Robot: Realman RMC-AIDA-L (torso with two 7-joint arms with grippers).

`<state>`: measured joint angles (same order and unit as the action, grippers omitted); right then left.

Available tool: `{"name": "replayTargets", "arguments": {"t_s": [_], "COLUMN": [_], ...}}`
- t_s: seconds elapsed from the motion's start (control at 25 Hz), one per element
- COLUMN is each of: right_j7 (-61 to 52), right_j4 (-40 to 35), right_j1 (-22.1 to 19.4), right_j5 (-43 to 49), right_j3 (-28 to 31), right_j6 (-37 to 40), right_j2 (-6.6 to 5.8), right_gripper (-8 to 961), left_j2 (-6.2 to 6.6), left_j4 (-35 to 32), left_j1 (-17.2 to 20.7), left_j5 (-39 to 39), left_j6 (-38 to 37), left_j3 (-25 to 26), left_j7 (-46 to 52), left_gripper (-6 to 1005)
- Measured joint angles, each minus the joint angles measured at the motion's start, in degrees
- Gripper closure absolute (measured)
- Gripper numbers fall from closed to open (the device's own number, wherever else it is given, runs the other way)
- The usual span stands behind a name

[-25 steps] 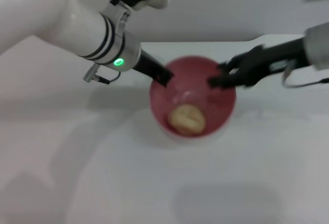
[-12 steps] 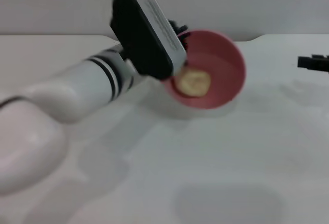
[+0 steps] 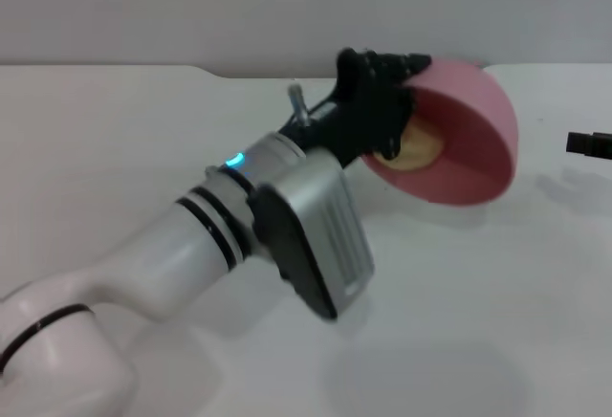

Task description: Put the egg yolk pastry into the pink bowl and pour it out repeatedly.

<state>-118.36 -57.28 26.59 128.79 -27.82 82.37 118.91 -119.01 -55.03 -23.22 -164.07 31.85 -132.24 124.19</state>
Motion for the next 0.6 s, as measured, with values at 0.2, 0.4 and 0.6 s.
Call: {"name": "replayTargets", "arguments": {"t_s": [0.2, 0.4, 0.6], "right_j7": [-0.04, -0.06, -0.04], "right_j4": [0.56, 0.59, 0.61], "right_j1": [0.23, 0.55, 0.75], "right_j5": [0.04, 0.06, -0.01], "right_j3": [0.06, 0.05, -0.43], "right_j6": [0.06, -0.04, -0.39], "right_j2": [0.0, -0.03, -0.06], "right_gripper": [411, 403, 395], "left_j2": [-0.08, -0.09, -0.09], "left_j4": [4.72, 6.6, 7.32], "left_j1": [-3.13, -4.45, -5.18], "left_j5": [3.86, 10.9, 15.58], "left_j6": [1.28, 4.95, 5.27], "left_j3": [-3.75, -5.83, -6.89], "left_j7": [-11.3, -16.54, -17.58], "left_gripper": [1000, 1001, 1001]}}
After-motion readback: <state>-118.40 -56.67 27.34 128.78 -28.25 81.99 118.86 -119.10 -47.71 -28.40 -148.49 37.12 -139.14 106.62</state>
